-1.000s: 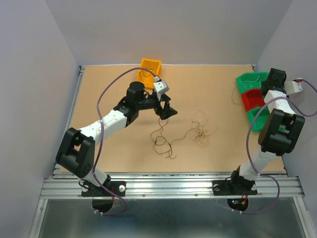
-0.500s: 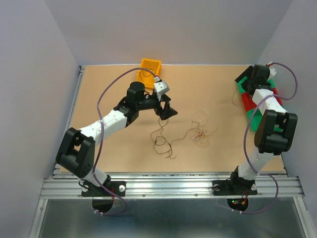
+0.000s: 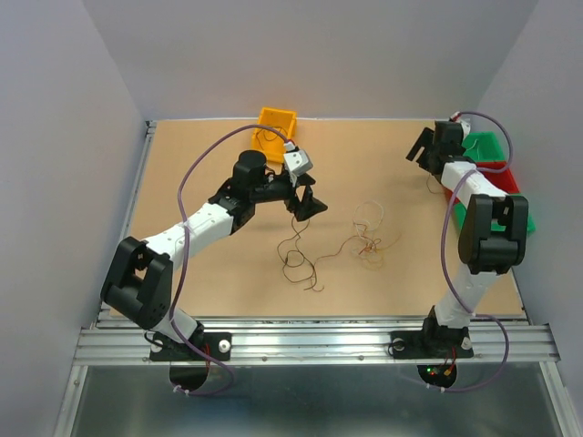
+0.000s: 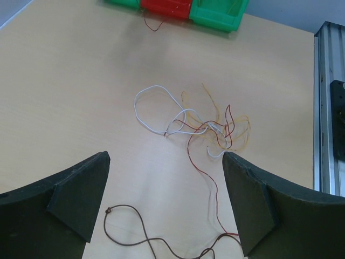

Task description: Untangle the cables

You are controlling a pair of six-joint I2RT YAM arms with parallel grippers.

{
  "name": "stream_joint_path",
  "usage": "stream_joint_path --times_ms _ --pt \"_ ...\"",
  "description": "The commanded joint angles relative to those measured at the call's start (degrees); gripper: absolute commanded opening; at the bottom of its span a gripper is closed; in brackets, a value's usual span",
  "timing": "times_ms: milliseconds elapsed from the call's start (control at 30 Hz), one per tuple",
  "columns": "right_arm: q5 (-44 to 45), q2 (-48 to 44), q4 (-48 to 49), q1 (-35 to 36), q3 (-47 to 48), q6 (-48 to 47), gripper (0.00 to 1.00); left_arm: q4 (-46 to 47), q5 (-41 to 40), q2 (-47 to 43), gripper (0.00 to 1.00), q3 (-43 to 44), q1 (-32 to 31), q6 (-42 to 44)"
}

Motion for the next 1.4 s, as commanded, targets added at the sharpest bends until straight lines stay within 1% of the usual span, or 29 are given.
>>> stream_joint_path --times_ms 0,133,167,233,267,333,400,500,533,567,600,633,667,700,733,767,967,1033,1067,1100,1167,1233,1300,1367 --pt "4.40 1.20 -0.18 -0.43 3.85 -0.27 0.85 1.84 1.25 -2.24 0.97 0.43 -0.25 1.04" --pt "6.77 1.82 -0.44 -0.25 3.06 0.52 0.84 1.49 1.95 -1.01 0.97 1.04 -0.25 0.95" --pt "7.64 2.17 -0.36 -0.25 2.97 0.70 0.77 1.40 2.04 -0.92 0.97 1.04 -0.25 0.95" --pt "8.09 3.14 -0.36 -0.25 3.23 0.79 0.71 1.31 2.04 -0.83 0.97 1.04 -0.25 0.95" --pt "8.27 3.57 -0.44 -0.25 3.32 0.88 0.63 1.31 2.21 -0.83 0.97 1.13 -0.25 0.95" --pt "8.36 4.45 -0.44 -0.25 3.67 1.23 0.61 1.13 2.13 -1.01 0.97 1.05 -0.16 0.95" --pt "8.44 5.42 -0.44 -0.25 4.20 1.40 0.56 1.22 1.87 -1.18 0.97 1.04 -0.25 0.95" --pt "9.24 5.86 -0.44 -0.25 4.37 1.67 0.52 1.05 1.69 -1.36 0.97 0.96 -0.16 0.95" --pt "9.32 6.21 -0.44 -0.25 4.46 1.67 0.47 1.05 1.69 -1.27 0.97 1.13 -0.16 0.95" --pt "9.67 6.13 -0.44 -0.25 4.46 1.84 0.38 1.05 1.69 -1.36 0.97 1.13 -0.25 0.87" --pt "9.76 6.13 -0.44 -0.25 4.46 2.02 0.36 1.05 1.60 -1.27 0.97 1.13 -0.16 0.95" --pt "9.94 6.21 -0.44 -0.25 4.46 2.02 0.32 0.96 1.60 -1.27 0.97 1.13 -0.16 0.95" --pt "10.20 6.13 -0.44 -0.25 4.46 2.02 0.24 0.96 1.51 -1.27 0.97 1.13 -0.25 0.87" --pt "10.38 6.13 -0.36 -0.25 4.46 2.11 0.20 0.87 1.51 -1.36 0.97 1.13 -0.25 0.87" --pt "10.73 6.13 -0.36 -0.25 4.46 2.28 0.09 0.87 1.43 -1.36 0.97 1.13 -0.16 0.95" --pt "11.16 5.78 -0.44 -0.25 4.29 2.63 0.01 0.87 1.51 -1.36 0.97 1.22 -0.25 0.95" --pt "11.69 1.39 -0.18 -0.60 2.44 5.35 0.00 0.78 1.51 -1.45 0.97 1.13 -0.25 1.13" --pt "12.57 -0.81 0.17 -1.91 0.95 7.99 0.01 0.78 1.51 -1.45 0.97 1.13 -0.25 1.04" --pt "11.62 -1.51 0.34 -2.88 0.42 9.13 0.01 0.78 1.51 -1.45 0.97 1.22 -0.25 0.96" --pt "11.09 -2.13 0.61 -5.06 -0.36 11.92 0.01 0.78 1.43 -1.36 0.97 1.22 -0.16 0.95" --pt "10.73 -4.24 1.13 -7.18 -2.91 14.40 0.01 0.78 1.43 -1.45 0.97 1.22 -0.25 1.04" --pt "12.57 -5.47 1.14 -9.47 -4.14 17.82 0.01 0.78 1.25 -1.45 0.97 1.31 -0.25 0.95" --pt "15.64 -7.23 1.23 -10.27 -5.99 19.68 0.01 0.78 1.16 -1.27 0.97 1.31 -0.16 0.95" --pt "14.87 -8.20 1.22 -11.58 -7.57 22.66 0.01 0.70 1.16 -0.83 0.97 1.57 -0.16 0.87"
